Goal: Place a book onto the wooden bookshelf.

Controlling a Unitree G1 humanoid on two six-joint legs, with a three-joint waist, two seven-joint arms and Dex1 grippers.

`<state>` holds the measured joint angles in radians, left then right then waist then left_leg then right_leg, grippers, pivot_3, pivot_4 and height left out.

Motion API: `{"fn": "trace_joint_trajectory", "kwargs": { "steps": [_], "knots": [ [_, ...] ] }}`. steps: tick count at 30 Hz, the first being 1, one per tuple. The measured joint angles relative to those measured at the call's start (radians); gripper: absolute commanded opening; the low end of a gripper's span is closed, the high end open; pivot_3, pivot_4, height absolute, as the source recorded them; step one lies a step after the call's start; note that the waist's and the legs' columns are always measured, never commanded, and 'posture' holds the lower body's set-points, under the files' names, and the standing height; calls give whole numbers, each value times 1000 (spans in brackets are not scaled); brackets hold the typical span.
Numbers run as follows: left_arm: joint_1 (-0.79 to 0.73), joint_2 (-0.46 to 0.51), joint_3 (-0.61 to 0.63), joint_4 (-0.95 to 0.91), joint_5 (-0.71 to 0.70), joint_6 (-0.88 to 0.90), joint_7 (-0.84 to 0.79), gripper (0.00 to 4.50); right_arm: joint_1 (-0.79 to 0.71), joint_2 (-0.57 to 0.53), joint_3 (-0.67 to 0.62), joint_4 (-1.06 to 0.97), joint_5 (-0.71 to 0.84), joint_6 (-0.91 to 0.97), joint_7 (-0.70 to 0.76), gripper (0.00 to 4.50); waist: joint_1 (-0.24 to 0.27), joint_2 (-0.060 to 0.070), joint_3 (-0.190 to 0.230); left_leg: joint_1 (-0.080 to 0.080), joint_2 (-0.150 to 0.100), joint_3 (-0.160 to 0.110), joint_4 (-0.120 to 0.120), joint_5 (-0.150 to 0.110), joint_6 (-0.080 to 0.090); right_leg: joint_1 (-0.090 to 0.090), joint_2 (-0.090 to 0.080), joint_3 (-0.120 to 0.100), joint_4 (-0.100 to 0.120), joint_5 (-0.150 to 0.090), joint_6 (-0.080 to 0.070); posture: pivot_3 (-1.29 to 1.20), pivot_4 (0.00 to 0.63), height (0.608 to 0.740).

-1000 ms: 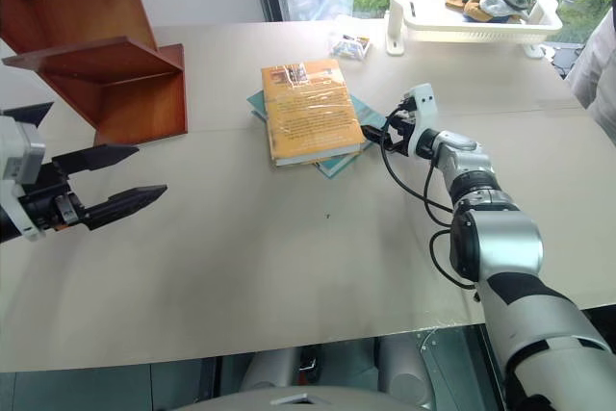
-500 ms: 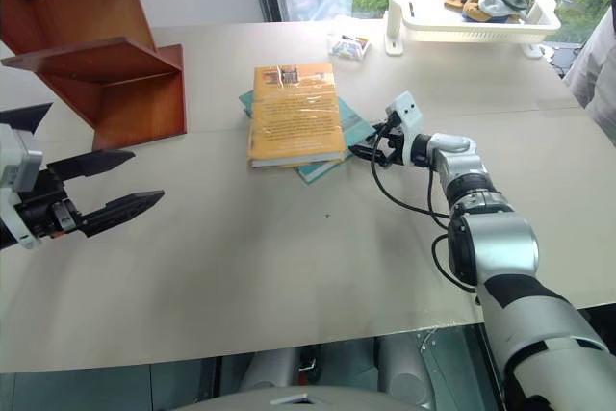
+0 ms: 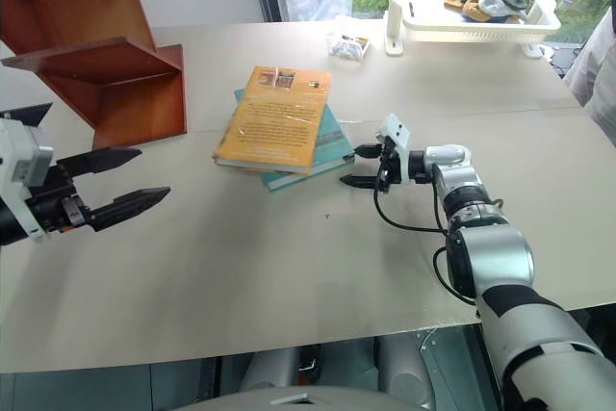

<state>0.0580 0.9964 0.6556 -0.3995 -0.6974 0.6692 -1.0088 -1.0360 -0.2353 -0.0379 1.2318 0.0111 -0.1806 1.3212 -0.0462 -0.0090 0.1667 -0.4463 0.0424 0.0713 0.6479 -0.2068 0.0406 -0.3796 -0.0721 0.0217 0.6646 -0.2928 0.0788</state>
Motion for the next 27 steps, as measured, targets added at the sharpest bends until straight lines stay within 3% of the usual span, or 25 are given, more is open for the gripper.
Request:
{"fn": "trace_joint_trajectory", "kwargs": {
  "steps": [10, 18, 19, 22, 27],
  "knots": [
    [-26, 4, -38, 34, 10, -24, -16, 4402, 153, 9, 12, -234, 45, 23, -17, 4500, 3, 0, 0, 0, 0, -1, 0, 0, 0, 0, 0, -1, 0, 0, 0, 0, 150, 740],
    [-44, 11, -64, 55, 20, -34, -20, 4402, 267, 24, 6, -428, 83, 140, -193, 4500, 3, -1, 0, 0, 0, -1, 0, 0, -1, 0, 0, -1, 1, 0, 0, 0, 150, 740],
    [-46, 14, -71, 59, 28, -37, -22, 4402, 299, 35, -13, -485, 105, 189, -285, 4500, 3, -1, 0, 0, 0, -1, 0, 0, -1, 0, 0, -1, 1, 0, 0, 0, 150, 740],
    [-46, 19, -71, 64, 32, -38, -29, 4402, 328, 37, -22, -552, 119, 237, -370, 4500, 3, -1, 0, 0, 0, -1, 0, 0, -1, 0, 0, -1, 1, 0, 0, 0, 150, 740],
    [-46, 20, -71, 67, 35, -38, -35, 4402, 372, 44, -19, -675, 140, 311, -452, 4500, 4, -1, 0, 0, 0, -1, 0, 0, -1, 0, 0, -1, 1, 0, 0, 0, 150, 740]
  ]
}}
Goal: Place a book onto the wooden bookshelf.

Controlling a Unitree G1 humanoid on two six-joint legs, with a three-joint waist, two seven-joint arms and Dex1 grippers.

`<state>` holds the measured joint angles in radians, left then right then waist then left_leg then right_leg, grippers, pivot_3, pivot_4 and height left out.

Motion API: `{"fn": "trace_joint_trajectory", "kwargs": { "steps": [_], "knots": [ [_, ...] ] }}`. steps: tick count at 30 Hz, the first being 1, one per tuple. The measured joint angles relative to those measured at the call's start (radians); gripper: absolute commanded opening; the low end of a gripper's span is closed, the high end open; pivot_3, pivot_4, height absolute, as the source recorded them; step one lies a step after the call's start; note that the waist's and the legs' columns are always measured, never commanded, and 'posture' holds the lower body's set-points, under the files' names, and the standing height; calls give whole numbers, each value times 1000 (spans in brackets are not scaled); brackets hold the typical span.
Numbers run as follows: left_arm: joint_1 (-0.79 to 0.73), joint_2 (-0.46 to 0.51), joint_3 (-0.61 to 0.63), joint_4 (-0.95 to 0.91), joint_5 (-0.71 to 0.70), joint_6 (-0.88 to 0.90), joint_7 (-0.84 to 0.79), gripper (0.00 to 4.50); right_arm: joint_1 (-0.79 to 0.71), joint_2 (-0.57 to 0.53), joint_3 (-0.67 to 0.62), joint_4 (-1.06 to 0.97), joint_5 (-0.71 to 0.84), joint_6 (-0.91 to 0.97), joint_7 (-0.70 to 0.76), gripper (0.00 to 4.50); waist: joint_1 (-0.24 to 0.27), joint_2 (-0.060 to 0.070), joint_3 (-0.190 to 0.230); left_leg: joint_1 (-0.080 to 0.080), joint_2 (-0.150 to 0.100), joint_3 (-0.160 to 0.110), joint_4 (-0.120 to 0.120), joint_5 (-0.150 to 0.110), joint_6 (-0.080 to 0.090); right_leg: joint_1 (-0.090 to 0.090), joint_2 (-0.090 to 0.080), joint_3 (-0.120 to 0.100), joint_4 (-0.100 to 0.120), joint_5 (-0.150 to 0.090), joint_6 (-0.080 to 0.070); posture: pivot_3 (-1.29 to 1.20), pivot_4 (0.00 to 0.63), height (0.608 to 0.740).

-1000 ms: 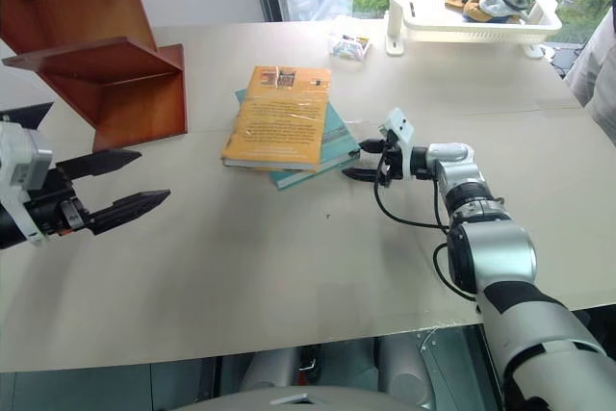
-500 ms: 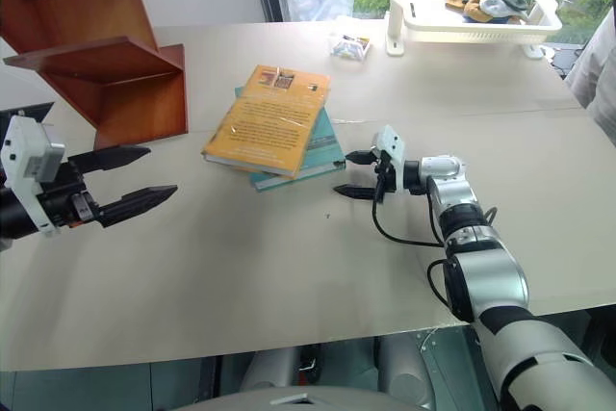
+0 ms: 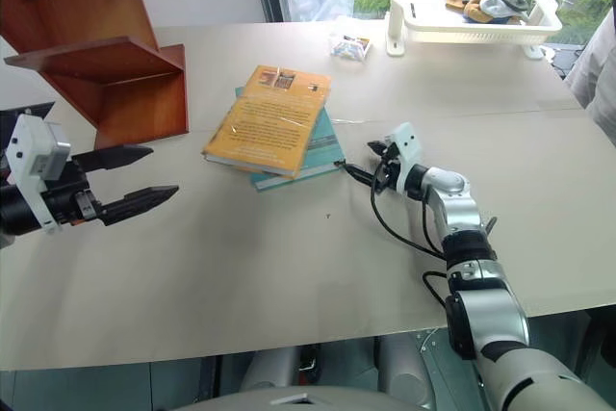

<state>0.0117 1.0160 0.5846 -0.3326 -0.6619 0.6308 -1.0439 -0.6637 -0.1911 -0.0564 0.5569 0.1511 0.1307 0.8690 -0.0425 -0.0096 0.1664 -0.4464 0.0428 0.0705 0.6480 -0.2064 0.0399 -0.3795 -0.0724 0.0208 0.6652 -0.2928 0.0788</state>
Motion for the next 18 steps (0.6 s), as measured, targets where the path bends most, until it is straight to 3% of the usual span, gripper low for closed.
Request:
{"fn": "trace_joint_trajectory", "kwargs": {
  "steps": [7, 18],
  "knots": [
    [-9, 0, -6, 1, 4, 0, 0, 4402, 30, 17, 45, -103, 15, 60, -37, 4500, 0, 0, 0, 0, 0, 0, 0, 0, 0, 0, 0, 0, 0, 0, 0, 0, 150, 740],
    [-30, 0, -9, 10, 10, -3, -3, 4402, 14, 22, 72, -34, -1, 41, -103, 4500, 0, 0, 0, 0, 0, 0, 0, 0, 0, 0, 0, 0, 0, 0, 0, 0, 150, 740]
  ]
}}
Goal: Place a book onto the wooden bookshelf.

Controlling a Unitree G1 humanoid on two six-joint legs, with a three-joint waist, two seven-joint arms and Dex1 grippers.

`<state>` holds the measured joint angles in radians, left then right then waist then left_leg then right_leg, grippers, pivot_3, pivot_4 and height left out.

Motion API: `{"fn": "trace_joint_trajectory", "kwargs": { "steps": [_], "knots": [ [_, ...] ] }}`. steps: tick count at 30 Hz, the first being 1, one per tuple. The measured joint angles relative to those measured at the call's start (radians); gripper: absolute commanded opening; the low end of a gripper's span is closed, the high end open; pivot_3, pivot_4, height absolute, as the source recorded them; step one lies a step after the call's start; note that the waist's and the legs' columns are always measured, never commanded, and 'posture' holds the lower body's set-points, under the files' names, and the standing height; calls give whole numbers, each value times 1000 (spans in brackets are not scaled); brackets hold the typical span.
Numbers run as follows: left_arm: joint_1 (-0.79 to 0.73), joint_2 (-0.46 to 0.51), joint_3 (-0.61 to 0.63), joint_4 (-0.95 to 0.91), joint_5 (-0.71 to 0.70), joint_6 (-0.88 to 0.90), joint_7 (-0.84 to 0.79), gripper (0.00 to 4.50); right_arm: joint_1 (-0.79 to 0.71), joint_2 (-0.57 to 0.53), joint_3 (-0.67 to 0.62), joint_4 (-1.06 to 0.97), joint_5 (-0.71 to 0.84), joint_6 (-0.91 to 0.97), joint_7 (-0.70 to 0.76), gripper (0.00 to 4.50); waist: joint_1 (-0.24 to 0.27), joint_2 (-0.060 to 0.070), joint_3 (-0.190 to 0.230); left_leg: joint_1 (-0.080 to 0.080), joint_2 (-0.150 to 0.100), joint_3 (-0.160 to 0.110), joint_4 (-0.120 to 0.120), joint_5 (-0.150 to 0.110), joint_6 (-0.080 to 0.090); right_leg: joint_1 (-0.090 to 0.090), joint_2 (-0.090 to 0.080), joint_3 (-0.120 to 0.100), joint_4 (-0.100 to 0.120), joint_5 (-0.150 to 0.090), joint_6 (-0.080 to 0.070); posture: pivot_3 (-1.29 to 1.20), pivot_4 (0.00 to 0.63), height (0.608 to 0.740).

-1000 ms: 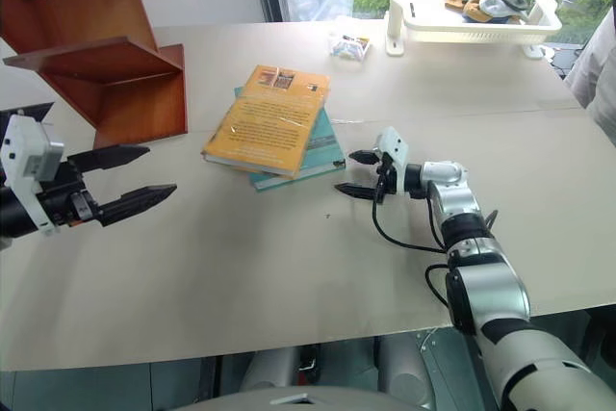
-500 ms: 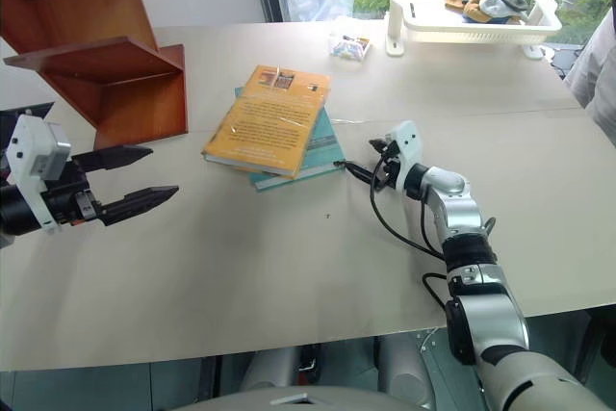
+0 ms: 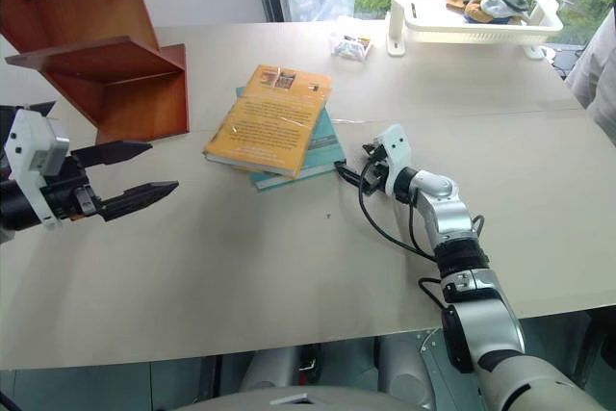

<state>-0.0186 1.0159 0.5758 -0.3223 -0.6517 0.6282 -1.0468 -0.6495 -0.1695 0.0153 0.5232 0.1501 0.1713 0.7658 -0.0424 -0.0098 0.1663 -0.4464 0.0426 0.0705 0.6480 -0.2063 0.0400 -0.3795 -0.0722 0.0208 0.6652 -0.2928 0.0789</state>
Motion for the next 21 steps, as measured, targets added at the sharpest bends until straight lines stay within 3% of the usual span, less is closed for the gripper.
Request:
{"fn": "trace_joint_trajectory", "kwargs": {
  "steps": [8, 21],
  "knots": [
    [2, 0, 0, 0, 1, 0, 0, 4402, -33, 14, 6, 45, -14, -41, -44, 4500, -1, 0, 0, 0, 0, 0, 0, 0, 0, 0, 0, 0, 0, 0, 0, 0, 150, 740],
    [1, 0, -19, 3, 3, -3, -5, 4402, -13, 82, 9, 35, -74, -68, -293, 4500, -2, -1, 0, 0, 0, 0, 0, 0, 0, 0, 0, 0, 0, 0, 0, 0, 150, 740]
  ]
}}
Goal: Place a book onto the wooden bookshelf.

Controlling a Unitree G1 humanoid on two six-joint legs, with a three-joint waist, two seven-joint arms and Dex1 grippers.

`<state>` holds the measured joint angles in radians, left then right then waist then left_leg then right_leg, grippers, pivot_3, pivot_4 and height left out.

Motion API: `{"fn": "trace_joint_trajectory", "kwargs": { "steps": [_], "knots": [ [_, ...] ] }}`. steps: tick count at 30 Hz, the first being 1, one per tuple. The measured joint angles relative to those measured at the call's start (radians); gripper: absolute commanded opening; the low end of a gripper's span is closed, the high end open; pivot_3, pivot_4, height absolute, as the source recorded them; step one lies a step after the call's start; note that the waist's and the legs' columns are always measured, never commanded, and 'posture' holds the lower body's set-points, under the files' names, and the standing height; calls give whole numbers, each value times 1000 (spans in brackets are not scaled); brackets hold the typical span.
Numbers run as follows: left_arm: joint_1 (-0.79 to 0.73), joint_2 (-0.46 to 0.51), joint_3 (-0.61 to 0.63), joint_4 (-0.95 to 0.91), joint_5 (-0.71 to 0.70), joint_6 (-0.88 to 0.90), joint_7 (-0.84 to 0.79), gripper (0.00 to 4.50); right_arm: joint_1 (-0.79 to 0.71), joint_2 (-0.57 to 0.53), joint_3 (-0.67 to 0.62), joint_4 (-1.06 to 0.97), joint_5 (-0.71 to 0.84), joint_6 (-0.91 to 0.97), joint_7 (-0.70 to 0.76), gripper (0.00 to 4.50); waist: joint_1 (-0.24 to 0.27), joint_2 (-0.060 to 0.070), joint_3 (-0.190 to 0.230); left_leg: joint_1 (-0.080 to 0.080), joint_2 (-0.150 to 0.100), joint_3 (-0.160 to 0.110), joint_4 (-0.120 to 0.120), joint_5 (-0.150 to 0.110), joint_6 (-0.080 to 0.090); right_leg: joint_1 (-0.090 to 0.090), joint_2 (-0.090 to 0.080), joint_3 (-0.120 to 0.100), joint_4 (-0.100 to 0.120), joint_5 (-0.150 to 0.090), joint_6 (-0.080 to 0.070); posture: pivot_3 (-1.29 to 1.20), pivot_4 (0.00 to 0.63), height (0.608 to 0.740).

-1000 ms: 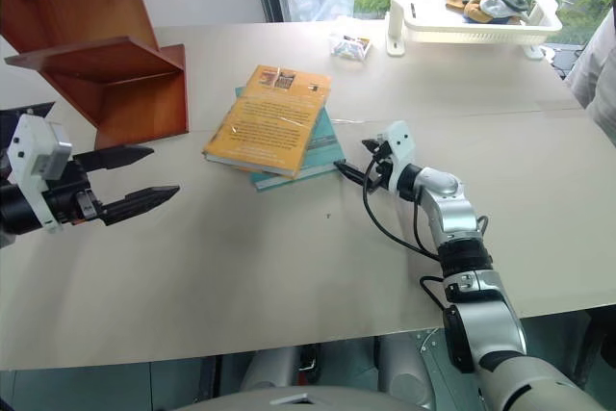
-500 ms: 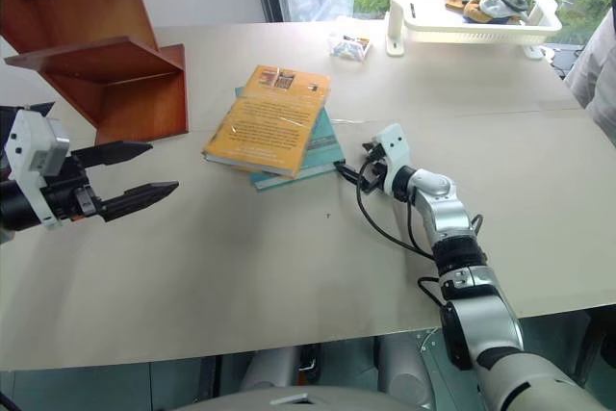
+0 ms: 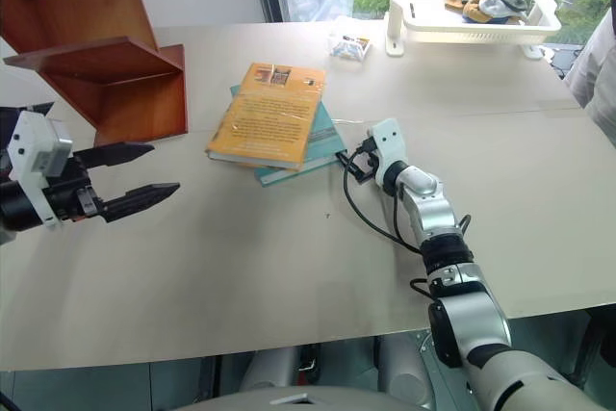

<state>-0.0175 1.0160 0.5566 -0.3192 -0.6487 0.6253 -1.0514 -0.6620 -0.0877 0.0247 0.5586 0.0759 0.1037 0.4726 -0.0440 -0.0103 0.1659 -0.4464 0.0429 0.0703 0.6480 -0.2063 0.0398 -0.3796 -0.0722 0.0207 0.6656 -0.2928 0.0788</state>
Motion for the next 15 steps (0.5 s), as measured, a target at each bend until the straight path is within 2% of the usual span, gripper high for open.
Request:
{"fn": "trace_joint_trajectory", "kwargs": {
  "steps": [9, 15],
  "knots": [
    [-6, 6, -15, 7, 6, -2, -6, 4402, 22, 19, -11, -24, -6, -7, -113, 4500, 1, 0, 0, 0, 0, 0, 0, 0, 0, 0, 0, 0, 0, 0, 0, 0, 150, 740],
    [-11, 7, -20, 17, 20, -3, -13, 4402, 82, 49, -21, -102, 9, -42, -133, 4500, 0, 0, 0, 0, 0, 0, 0, 0, 0, 0, 0, 0, 0, 0, 0, 0, 150, 740]
  ]
}}
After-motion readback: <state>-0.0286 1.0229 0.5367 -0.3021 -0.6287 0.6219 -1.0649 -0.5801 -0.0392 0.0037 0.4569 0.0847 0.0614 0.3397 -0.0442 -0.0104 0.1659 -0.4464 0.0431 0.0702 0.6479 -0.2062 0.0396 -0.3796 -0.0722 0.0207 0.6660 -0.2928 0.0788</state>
